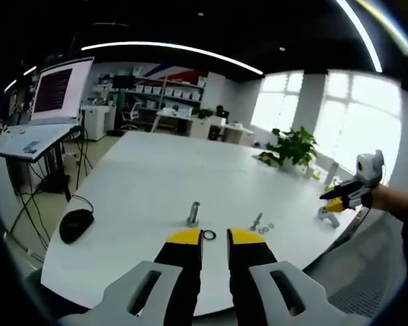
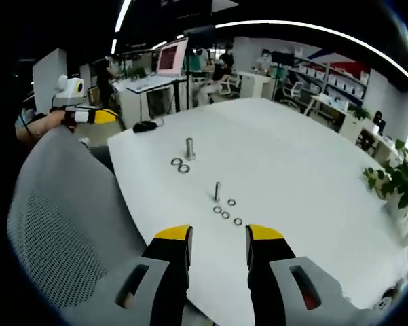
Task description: Place the washer onto the threaded stud by aligning its center hole with the stud, sliding it down to the base, and recovering from edge contact or off-axis alignment until the washer reaches the visible bottom stop.
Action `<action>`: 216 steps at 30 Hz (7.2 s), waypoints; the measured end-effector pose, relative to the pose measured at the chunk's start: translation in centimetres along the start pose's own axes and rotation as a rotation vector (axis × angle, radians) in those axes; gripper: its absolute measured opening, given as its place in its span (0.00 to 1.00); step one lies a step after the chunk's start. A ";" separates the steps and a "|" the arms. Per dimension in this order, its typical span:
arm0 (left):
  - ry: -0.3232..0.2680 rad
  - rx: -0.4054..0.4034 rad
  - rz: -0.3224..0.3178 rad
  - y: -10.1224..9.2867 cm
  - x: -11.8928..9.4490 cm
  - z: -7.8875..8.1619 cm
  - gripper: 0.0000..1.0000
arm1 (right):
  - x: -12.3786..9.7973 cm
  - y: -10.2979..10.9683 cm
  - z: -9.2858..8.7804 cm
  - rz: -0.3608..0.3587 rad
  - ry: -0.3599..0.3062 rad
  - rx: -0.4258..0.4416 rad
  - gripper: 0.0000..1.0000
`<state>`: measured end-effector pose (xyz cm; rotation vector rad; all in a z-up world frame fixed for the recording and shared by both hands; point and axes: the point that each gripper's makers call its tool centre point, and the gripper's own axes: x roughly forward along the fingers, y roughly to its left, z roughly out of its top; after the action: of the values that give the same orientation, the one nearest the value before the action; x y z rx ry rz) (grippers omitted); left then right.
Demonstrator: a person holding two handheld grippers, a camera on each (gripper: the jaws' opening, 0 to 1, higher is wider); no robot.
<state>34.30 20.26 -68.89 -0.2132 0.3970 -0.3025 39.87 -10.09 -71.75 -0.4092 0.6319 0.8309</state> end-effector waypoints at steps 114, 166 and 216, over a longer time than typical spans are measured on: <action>0.056 -0.019 0.006 0.1 0.2 -1.1 0.07 | 14.6 0.5 3.0 0.284 0.182 -0.206 0.15; 0.063 -0.019 0.008 0.2 0.2 -1.2 0.07 | 15.4 -0.9 -3.0 0.272 0.351 -0.178 0.24; 0.087 -0.014 0.011 0.2 0.2 -1.6 0.07 | 15.6 -1.7 -3.0 0.240 0.315 -0.152 0.15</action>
<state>33.92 20.16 -70.47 -0.2119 0.4863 -0.2988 48.11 -4.23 -84.13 -0.6179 0.9259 1.0569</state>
